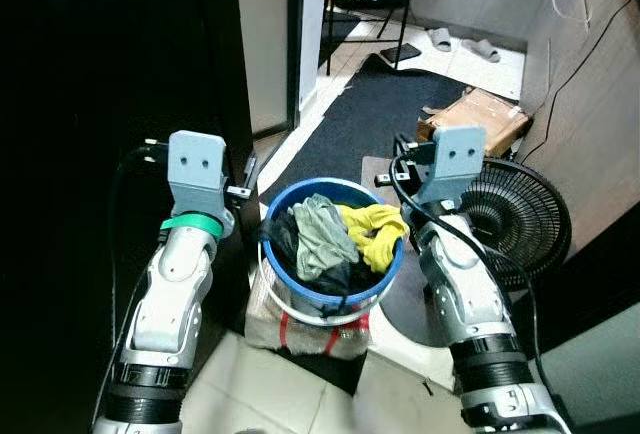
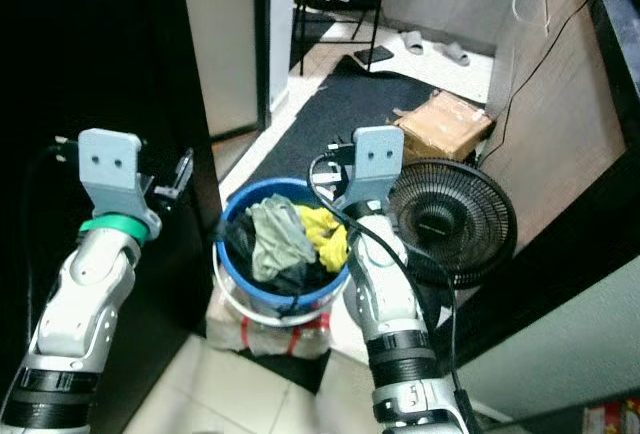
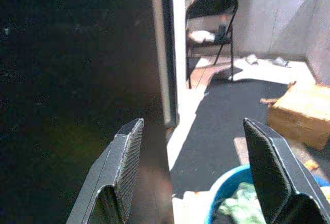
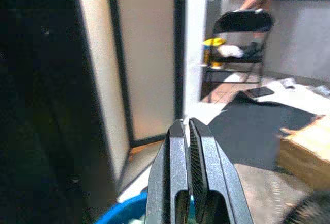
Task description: Clothes washing
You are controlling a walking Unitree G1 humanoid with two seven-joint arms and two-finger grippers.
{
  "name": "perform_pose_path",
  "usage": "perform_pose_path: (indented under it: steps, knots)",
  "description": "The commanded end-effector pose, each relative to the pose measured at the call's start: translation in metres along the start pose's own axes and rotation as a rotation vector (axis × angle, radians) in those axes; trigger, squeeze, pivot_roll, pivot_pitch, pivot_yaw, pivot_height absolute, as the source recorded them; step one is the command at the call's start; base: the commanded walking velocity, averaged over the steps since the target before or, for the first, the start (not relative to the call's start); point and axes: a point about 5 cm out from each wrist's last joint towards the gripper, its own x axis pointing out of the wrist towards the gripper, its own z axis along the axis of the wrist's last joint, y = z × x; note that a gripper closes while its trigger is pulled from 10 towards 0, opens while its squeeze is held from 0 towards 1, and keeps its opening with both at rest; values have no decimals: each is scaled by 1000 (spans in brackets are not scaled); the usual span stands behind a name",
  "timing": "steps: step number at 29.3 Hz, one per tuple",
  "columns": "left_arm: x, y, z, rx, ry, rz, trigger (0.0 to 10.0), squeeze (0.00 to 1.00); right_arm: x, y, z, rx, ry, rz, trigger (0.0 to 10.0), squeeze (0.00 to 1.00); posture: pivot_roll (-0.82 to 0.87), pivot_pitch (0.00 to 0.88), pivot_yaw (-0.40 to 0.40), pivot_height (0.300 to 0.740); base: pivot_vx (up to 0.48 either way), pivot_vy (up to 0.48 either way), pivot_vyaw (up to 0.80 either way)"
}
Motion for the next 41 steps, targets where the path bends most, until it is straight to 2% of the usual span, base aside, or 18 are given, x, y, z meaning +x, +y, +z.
perform_pose_path:
  steps: [1, 6, 10, 24, 41]
  knots:
    - [-2, -1, -3, 0, 12, 4, 10000, 0, -2, 0, -3, 1, 9, -1, 10000, 0, 52, 0, 10, 735, 431, 0, 0]
    - [-2, 0, -3, -2, 13, 3, 10000, 0, -2, 0, -3, 16, 11, -2, 10000, 0, 51, 0, 11, 735, 425, 0, 0]
    - [-1, -1, -4, -2, 14, 3, 10000, 0, -2, 0, -3, 30, 15, -5, 10000, 0, 51, 0, 11, 735, 412, 0, -800]
    - [-2, -2, -4, -8, 16, -4, 10000, 0, -2, -1, -3, 8, 10, -7, 10000, 0, 49, 0, 12, 735, 377, 0, 0]
    - [-3, -6, -7, -7, 27, -24, 10000, 0, -1, 1, -3, 2, 9, 8, 10000, 0, 51, 0, 9, 735, 0, 0, 0]
